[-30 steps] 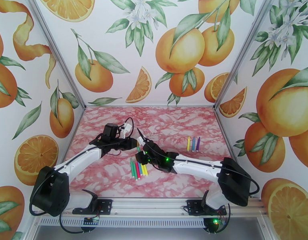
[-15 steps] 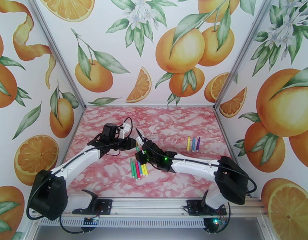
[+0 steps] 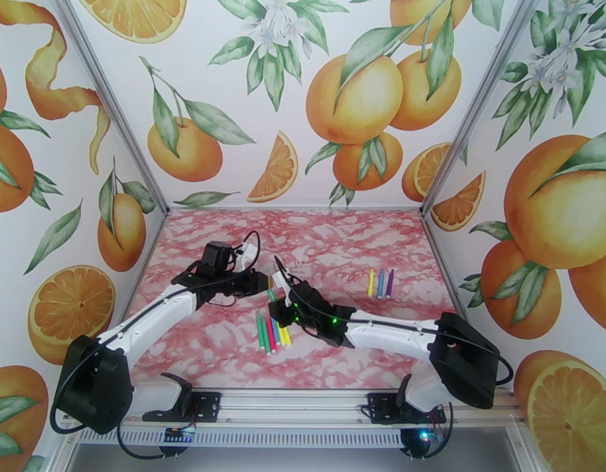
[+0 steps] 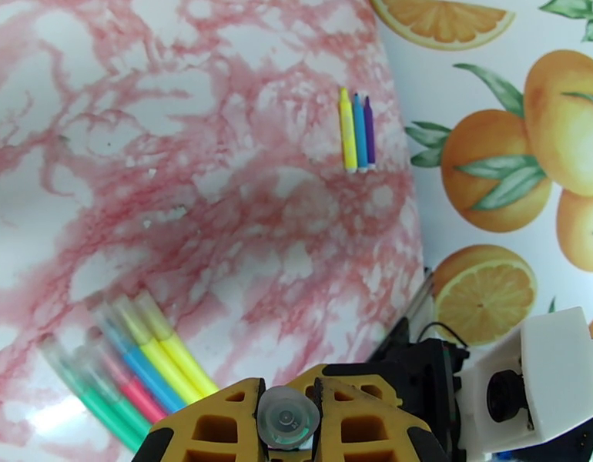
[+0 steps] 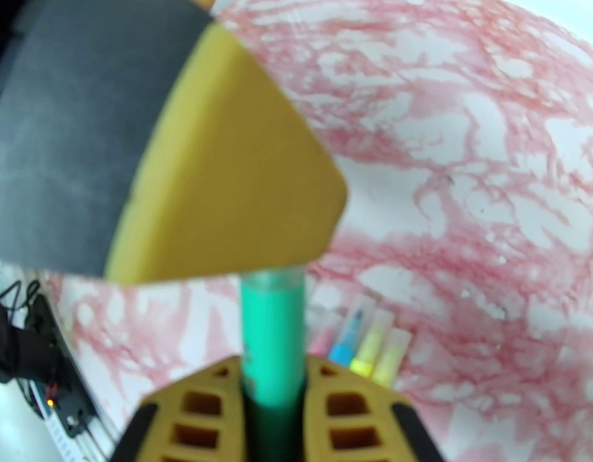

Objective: Open the pen caps

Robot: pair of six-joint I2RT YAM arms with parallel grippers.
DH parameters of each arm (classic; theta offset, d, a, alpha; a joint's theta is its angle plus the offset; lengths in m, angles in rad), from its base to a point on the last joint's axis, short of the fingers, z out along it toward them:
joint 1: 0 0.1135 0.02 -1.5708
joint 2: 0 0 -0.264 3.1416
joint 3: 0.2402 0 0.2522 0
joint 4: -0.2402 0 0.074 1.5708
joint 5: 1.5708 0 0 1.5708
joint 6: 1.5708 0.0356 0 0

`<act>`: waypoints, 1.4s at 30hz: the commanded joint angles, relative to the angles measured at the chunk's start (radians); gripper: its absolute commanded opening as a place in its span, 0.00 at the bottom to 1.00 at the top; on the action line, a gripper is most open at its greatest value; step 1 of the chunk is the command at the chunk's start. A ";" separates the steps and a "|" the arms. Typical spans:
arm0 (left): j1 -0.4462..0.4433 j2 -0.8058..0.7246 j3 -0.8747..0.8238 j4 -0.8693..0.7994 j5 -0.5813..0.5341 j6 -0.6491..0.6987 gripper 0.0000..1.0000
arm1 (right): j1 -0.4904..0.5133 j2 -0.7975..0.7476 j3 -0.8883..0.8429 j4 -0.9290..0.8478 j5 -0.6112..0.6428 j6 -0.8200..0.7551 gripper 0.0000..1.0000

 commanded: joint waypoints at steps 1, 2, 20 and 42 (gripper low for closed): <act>0.055 -0.003 0.053 0.090 -0.158 -0.027 0.00 | 0.012 -0.028 -0.057 -0.076 -0.046 -0.002 0.00; 0.058 -0.002 0.053 0.094 -0.160 -0.031 0.00 | 0.015 -0.028 -0.063 -0.069 -0.050 -0.002 0.00; 0.108 0.023 0.058 0.150 -0.184 -0.096 0.00 | 0.024 -0.108 -0.189 0.050 -0.032 -0.011 0.00; 0.170 0.027 0.065 0.165 -0.181 -0.127 0.00 | 0.029 -0.208 -0.281 0.101 -0.037 -0.025 0.00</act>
